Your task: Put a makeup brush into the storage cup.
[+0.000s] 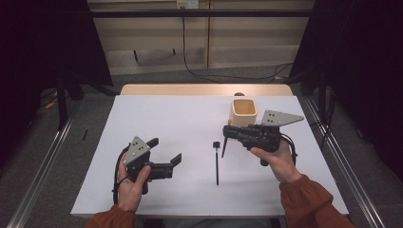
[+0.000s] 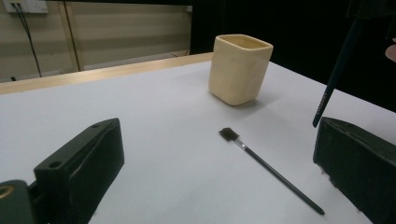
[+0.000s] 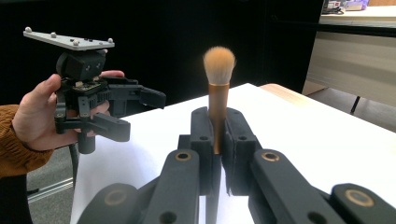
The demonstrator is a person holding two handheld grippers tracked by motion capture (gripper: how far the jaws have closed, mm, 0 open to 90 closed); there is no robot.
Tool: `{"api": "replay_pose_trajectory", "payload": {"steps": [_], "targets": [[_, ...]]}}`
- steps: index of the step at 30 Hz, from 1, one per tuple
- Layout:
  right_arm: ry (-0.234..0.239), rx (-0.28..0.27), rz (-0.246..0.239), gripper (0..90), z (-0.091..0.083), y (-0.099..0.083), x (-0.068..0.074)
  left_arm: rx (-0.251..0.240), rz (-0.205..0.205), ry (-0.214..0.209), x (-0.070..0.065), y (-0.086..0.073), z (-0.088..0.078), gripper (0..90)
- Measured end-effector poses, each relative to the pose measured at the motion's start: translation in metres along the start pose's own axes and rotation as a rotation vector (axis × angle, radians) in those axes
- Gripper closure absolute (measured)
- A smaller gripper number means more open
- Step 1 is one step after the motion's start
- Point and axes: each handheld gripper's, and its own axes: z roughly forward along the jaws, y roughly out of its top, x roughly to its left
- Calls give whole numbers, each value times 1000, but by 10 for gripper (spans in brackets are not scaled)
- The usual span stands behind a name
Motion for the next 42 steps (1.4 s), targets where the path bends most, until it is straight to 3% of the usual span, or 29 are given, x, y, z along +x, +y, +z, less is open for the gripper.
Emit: {"api": "replay_pose_trajectory", "payload": {"steps": [2,6,9,13,15,17,20,27,29,32,34,37,39,42], "targets": [[-5,-5,-2,835,-1,1,0,-2,9,4,3,-1,-4,16],[-20,-10,4,834,-7,2,-2,-13,-27,20,11,-5,-11,25],[-33,-10,3,834,-12,2,-3,-6,-28,36,17,-11,-19,22],[-52,-18,13,834,-19,2,-5,-13,-74,49,25,-16,-26,20],[-59,-15,11,834,-21,1,-6,-15,-61,72,25,-17,-29,25],[-69,-16,10,835,-24,1,-7,-13,-59,63,27,-18,-33,21],[-84,-15,24,834,-28,-3,-10,-10,-47,83,31,-22,-38,18],[-116,-21,34,834,-35,-3,-18,-34,-69,107,37,-26,-46,15],[-120,-23,35,834,-35,-2,-21,-56,-21,134,36,-25,-50,15],[-128,-27,36,834,-36,-1,-25,-75,-59,112,36,-28,-54,8],[-136,-30,35,834,-37,1,-27,-63,-37,117,35,-30,-54,14],[-148,-26,38,835,-39,4,-31,-42,-42,114,36,-33,-54,12],[-155,-22,39,835,-39,5,-34,-58,-61,115,34,-35,-55,21],[-165,-30,41,835,-40,8,-37,-41,-34,111,32,-36,-54,14]]}}
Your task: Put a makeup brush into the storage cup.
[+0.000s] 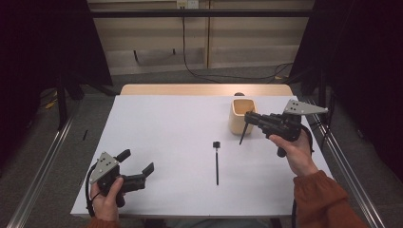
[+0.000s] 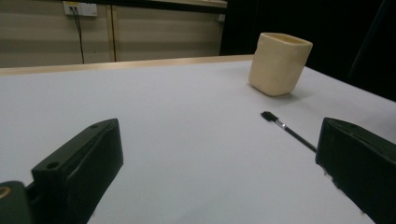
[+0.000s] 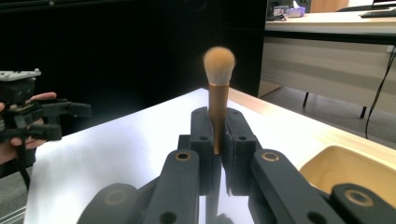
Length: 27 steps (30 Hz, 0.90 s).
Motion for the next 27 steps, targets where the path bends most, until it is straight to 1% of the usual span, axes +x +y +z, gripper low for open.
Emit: {"api": "replay_pose_trajectory", "payload": {"steps": [3,5,6,7,9,10,12,17,19,23,27], "targets": [[-12,-5,-6,835,1,6,-5,2,15,-18,0,-1,1,9],[-18,-9,-8,834,1,11,-8,-2,15,-35,1,-2,0,9],[-19,-14,-12,834,2,13,-9,-3,10,-40,2,-2,1,6],[-22,-15,-13,834,2,16,-10,0,13,-42,3,-2,1,7],[-35,-5,-22,834,3,21,-13,7,9,-57,3,-3,1,9],[-41,-4,-20,834,3,23,-15,5,10,-59,3,-3,1,9],[-51,-17,-17,835,3,27,-19,5,14,-52,2,-3,0,10],[-73,-13,-24,834,6,35,-27,6,14,-42,2,-4,-3,12],[-78,-17,-25,834,7,36,-31,-1,15,-45,1,-4,-3,9],[-91,-24,-24,834,10,39,-38,5,24,-45,-1,-4,-3,10],[-108,-37,-36,834,13,45,-43,5,21,-43,0,-4,-4,10]]}}
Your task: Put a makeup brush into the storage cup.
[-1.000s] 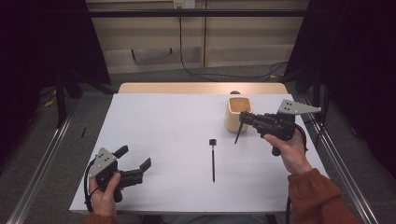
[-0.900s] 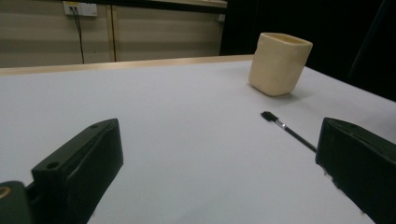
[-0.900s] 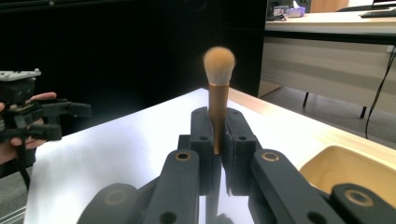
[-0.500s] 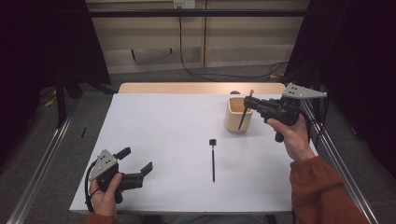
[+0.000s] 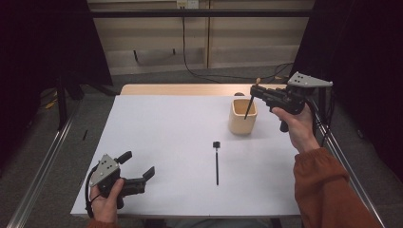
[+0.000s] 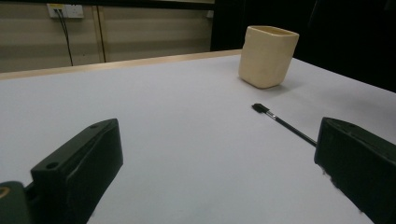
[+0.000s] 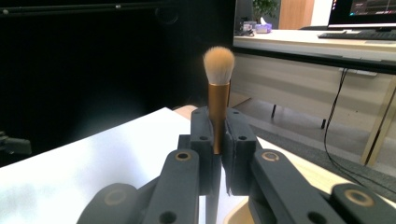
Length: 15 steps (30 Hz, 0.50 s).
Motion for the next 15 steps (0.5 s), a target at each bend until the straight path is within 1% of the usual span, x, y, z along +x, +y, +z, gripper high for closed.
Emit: {"api": "replay_pose_trajectory", "payload": {"steps": [4,8,11,15], "targets": [[-26,-11,-10,834,5,7,-4,-3,1,3,0,0,-1,9],[-43,-2,-12,834,12,12,-11,2,12,-3,-1,0,-2,11],[-53,-13,6,834,16,15,-19,1,10,-3,-1,0,-2,11],[-81,3,12,834,24,16,-29,1,11,-5,-1,0,-2,10]]}}
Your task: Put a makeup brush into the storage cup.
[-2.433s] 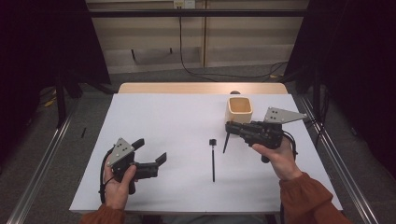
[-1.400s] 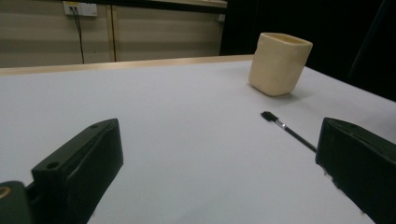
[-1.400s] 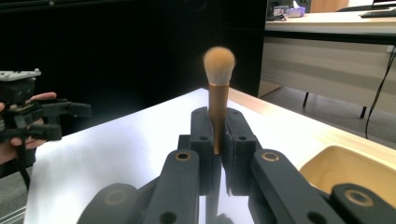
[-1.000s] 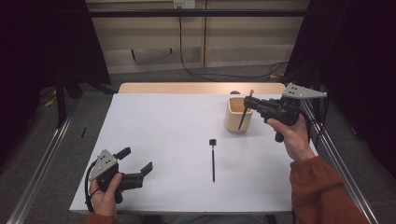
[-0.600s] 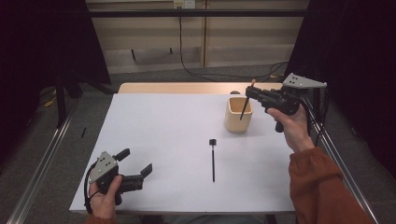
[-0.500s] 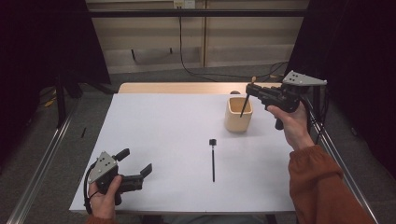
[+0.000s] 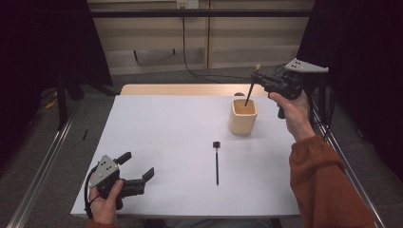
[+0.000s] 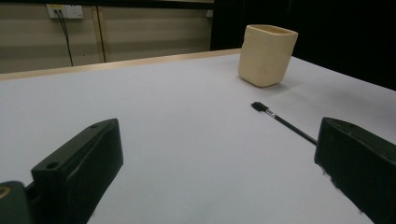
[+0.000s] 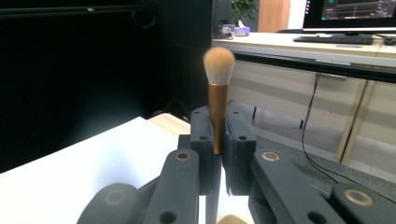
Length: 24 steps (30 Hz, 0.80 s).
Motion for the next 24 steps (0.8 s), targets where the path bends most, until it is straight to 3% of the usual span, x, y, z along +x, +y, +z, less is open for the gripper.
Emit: {"api": "replay_pose_trajectory", "payload": {"steps": [12,24], "targets": [[-17,49,22,834,16,-13,-12,1,1,-1,1,1,0,11],[-15,97,32,833,21,-32,-13,-3,2,-5,1,1,2,13]]}}
